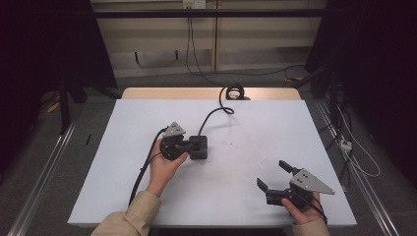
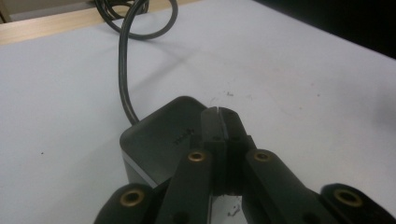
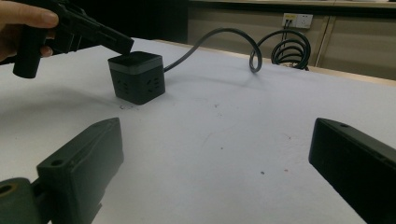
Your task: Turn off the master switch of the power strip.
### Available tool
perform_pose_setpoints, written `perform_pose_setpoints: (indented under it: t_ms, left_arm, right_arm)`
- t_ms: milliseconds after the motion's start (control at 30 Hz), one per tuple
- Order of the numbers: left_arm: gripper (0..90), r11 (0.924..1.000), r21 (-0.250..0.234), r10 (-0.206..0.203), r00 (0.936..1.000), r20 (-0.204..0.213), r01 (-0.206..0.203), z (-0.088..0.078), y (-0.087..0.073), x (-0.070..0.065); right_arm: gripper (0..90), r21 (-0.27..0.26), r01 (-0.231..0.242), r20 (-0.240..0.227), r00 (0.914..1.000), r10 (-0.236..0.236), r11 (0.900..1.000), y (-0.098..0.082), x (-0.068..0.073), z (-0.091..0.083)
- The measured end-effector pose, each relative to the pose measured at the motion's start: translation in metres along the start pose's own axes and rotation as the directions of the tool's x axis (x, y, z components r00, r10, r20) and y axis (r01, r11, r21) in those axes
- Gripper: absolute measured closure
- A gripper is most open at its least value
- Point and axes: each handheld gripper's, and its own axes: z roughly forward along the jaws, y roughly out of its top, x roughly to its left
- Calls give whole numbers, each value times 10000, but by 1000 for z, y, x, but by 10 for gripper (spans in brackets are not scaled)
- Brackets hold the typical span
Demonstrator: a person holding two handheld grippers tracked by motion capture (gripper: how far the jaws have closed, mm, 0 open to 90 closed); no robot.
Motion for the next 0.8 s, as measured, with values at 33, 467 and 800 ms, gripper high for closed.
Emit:
perform_pose_setpoints:
  t_ms: [33, 467, 800]
  left_arm:
    - [900, 10000, -76, -42, 10000, -32, 42, -1, 1, 0]
    - [749, 9991, -92, -406, 9992, 6, 406, -8, 3, 1]
    - [561, 9987, -221, -459, 9989, -2, 458, -15, 5, 0]
  right_arm:
    - [28, 3, 2, 2, 10000, -2, 10000, 0, 0, 0]
    - [28, -17, 61, -67, 10000, -61, 10000, 0, 1, 2]
    - [29, -33, 72, -78, 9999, -72, 10000, 1, 1, 3]
